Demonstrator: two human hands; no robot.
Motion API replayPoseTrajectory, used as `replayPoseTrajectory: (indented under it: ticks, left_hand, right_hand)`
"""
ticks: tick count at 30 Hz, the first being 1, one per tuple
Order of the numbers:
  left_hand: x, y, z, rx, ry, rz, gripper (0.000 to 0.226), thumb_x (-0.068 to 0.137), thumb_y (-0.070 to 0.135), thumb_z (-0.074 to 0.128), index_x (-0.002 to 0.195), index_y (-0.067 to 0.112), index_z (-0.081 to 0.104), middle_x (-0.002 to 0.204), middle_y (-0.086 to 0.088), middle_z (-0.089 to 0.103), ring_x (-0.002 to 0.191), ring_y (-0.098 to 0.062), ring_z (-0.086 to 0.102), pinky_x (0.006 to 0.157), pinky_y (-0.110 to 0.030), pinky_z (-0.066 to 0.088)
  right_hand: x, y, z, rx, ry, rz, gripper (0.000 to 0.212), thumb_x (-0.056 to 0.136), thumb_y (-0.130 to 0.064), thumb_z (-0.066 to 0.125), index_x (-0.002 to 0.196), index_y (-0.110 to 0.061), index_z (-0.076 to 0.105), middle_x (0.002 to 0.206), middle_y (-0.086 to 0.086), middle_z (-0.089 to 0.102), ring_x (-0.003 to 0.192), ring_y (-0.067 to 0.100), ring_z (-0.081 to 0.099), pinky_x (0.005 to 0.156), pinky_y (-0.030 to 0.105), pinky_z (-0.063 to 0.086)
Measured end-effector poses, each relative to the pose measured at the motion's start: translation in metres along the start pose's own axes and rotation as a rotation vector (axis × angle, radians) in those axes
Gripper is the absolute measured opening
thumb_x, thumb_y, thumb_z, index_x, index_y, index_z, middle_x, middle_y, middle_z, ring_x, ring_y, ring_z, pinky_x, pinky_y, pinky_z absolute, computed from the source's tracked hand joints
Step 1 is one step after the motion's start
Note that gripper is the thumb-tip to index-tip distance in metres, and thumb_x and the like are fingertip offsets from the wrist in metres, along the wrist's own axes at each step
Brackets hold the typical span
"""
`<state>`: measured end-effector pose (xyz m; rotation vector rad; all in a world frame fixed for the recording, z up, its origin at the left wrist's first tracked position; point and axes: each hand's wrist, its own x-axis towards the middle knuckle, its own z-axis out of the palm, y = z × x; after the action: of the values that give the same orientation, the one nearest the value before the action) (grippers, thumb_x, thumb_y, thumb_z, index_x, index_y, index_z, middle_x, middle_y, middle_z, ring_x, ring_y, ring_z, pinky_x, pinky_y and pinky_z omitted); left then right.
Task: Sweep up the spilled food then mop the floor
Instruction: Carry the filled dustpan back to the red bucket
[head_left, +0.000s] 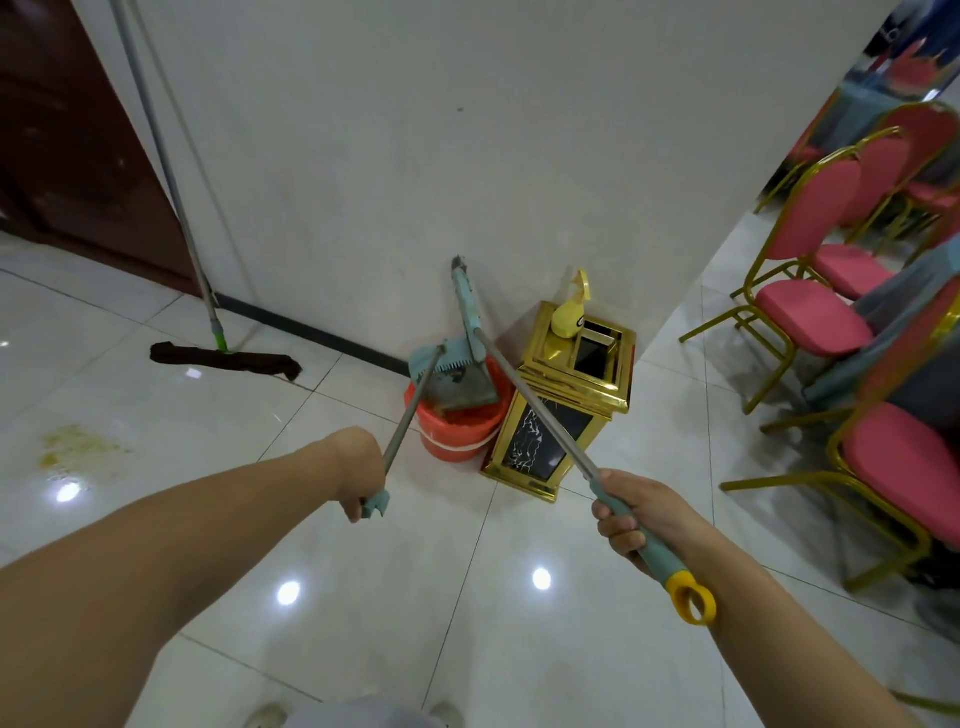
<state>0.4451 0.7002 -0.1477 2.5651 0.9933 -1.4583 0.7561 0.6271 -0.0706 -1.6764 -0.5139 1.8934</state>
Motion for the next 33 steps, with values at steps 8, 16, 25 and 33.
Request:
replayPoseTrajectory:
  ticks: [8, 16, 25, 33]
  left_hand:
    - [0.001, -0.003, -0.003, -0.032, 0.017, -0.062, 0.045, 0.091, 0.049, 0.053, 0.109, 0.010, 0.067, 0.110, -0.006, 0.067, 0.084, -0.024, 0.057, 0.079, -0.032, 0.046]
    - [0.001, 0.002, -0.004, -0.151, 0.116, -0.092, 0.047, 0.090, 0.054, 0.051, 0.111, 0.014, 0.064, 0.107, -0.004, 0.067, 0.078, -0.019, 0.049, 0.072, -0.031, 0.042]
    - [-0.031, -0.016, -0.031, -0.543, 0.529, -0.317, 0.051, 0.091, 0.063, 0.039, 0.108, 0.020, 0.058, 0.093, 0.000, 0.063, 0.089, -0.019, 0.061, 0.070, -0.030, 0.044]
    - [-0.064, -0.042, -0.021, -1.368, 0.855, -0.775, 0.062, 0.096, 0.058, 0.031, 0.092, 0.004, 0.063, 0.087, -0.015, 0.064, 0.085, -0.029, 0.061, 0.071, -0.034, 0.045]
  right_hand:
    - [-0.005, -0.006, 0.008, -0.049, 0.005, -0.020, 0.020, 0.100, -0.028, 0.045, 0.105, -0.008, 0.047, 0.054, 0.008, 0.049, 0.032, 0.009, 0.038, 0.032, 0.014, 0.038]
    - [-0.010, -0.008, 0.012, -0.079, 0.011, -0.040, 0.021, 0.101, -0.027, 0.044, 0.101, -0.007, 0.048, 0.053, 0.009, 0.049, 0.031, 0.009, 0.038, 0.032, 0.014, 0.038]
    - [-0.013, -0.017, 0.034, -0.114, -0.052, -0.078, 0.009, 0.099, -0.013, 0.048, 0.098, -0.004, 0.051, 0.059, 0.009, 0.044, 0.031, 0.009, 0.039, 0.031, 0.013, 0.037]
    - [-0.006, -0.048, 0.053, -0.248, -0.131, -0.090, 0.017, 0.094, 0.003, 0.044, 0.081, -0.007, 0.045, 0.053, 0.006, 0.041, 0.027, 0.007, 0.036, 0.027, 0.011, 0.031]
